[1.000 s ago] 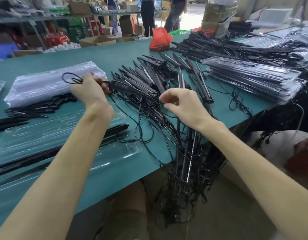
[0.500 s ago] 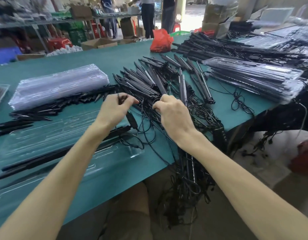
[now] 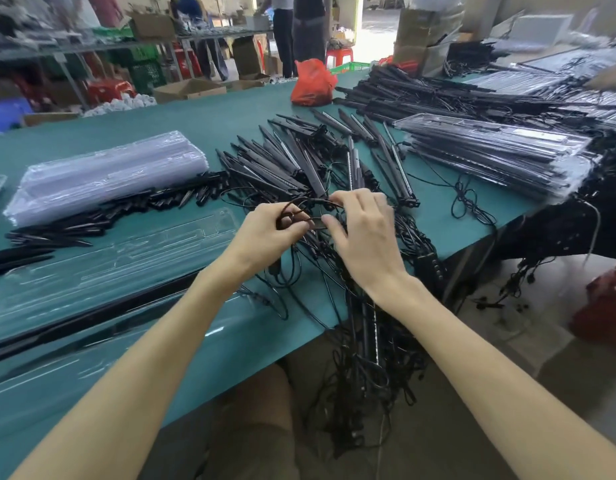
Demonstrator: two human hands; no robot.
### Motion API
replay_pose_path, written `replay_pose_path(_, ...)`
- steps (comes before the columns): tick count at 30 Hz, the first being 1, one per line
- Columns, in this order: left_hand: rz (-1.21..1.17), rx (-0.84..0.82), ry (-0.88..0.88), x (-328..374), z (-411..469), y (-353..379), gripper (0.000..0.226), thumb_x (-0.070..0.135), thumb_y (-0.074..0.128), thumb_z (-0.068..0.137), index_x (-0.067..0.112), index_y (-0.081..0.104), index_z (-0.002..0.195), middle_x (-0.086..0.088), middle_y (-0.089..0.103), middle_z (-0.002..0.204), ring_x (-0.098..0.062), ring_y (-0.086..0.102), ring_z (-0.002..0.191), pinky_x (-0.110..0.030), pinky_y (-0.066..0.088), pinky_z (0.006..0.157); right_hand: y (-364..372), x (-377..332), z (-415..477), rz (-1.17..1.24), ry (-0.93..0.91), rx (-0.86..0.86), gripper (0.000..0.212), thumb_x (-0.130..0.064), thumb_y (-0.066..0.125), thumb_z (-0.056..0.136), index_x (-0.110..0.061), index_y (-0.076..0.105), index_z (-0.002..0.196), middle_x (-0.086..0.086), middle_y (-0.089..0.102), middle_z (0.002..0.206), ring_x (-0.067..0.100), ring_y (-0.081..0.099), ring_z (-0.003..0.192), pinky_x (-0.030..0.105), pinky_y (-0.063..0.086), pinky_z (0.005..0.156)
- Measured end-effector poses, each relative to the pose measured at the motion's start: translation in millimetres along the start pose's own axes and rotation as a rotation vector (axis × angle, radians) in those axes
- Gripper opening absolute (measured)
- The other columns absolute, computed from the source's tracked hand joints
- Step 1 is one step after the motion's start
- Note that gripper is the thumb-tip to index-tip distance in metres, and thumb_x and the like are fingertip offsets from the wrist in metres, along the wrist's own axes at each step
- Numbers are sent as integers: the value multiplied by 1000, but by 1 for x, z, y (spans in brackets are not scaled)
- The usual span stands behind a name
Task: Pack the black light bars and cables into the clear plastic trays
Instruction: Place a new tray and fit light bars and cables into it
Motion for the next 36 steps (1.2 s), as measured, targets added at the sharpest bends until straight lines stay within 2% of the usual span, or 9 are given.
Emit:
replay_pose_path(7, -270, 49, -195, 0, 7, 7, 25, 17, 61, 99, 20, 76, 79, 5, 45, 56, -7, 35, 50, -17, 30, 46, 0, 26, -9, 63, 170, -256, 83, -36, 73, 90, -18, 25, 156, 8, 32, 145, 26, 43, 124, 38, 39, 106)
replay_pose_path(10, -310, 99, -279, -1, 10, 13, 28, 15, 58, 97, 20, 74, 75, 5, 56, 60, -7, 45, 55, -18, 40, 56, -4, 32, -10, 278, 259, -203, 78, -25, 75, 89, -24, 32, 154, 4, 42, 137, 14, 49, 112, 24, 36, 99)
replay_pose_path(13, -326, 156, -338, -3, 13, 17, 30, 13, 54, 97, 19, 72, 74, 0, 58, 70, -13, 49, 64, -27, 45, 69, -10, 31, -12, 350, 259, -74, 72, -18, 77, 86, -20, 41, 149, 0, 49, 141, 11, 47, 127, 21, 31, 106)
replay_pose_path(18, -367, 295, -289, 8, 18, 15, 31, 12, 53, 97, 16, 71, 72, -2, 55, 63, -6, 49, 49, -20, 45, 56, -14, 29, -14, 388, 200, -82, 76, -18, 79, 85, -19, 39, 150, -4, 48, 144, 6, 43, 132, 20, 30, 111)
replay_pose_path(21, -412, 343, -230, 24, 28, 10, 28, 12, 57, 95, 13, 72, 72, 13, 60, 58, 2, 53, 55, -22, 49, 65, -16, 29, -15, 385, 212, -87, 76, -20, 80, 85, -18, 40, 149, -3, 49, 143, 7, 44, 132, 16, 29, 108)
replay_pose_path(26, -338, 328, -304, 24, 43, 11, 23, 12, 58, 94, 5, 71, 78, -8, 57, 74, -19, 47, 66, -27, 45, 62, -23, 26, -18, 433, 228, -16, 72, -16, 80, 83, -22, 45, 146, -9, 53, 138, 6, 45, 130, 31, 40, 111)
replay_pose_path(30, -224, 293, -372, 13, 47, 17, 23, 13, 54, 91, -3, 71, 86, -7, 54, 66, -21, 48, 64, -32, 43, 65, -24, 26, -22, 480, 233, 29, 74, -18, 82, 80, -28, 47, 145, -23, 48, 123, 4, 41, 130, 6, 29, 105)
replay_pose_path(34, -174, 353, -359, 7, 41, 17, 22, 11, 53, 88, 11, 56, 65, 1, 41, 53, -19, 37, 56, -40, 49, 66, -24, 32, -22, 549, 280, 37, 73, -22, 84, 79, -32, 48, 142, -14, 56, 129, 4, 45, 127, 30, 43, 105)
replay_pose_path(36, -194, 396, -361, 5, 41, 15, 32, 11, 54, 89, 16, 43, 59, 7, 36, 47, -19, 32, 52, -43, 52, 67, -21, 34, -23, 570, 292, 42, 72, -21, 82, 81, -33, 47, 143, -15, 56, 131, 3, 47, 126, 26, 45, 100)
Point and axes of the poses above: each hand's wrist, its own z-axis towards the middle knuckle, its own y-axis out of the palm, x = y × z, the point moved 4 cm from there along z, towards the middle knuckle
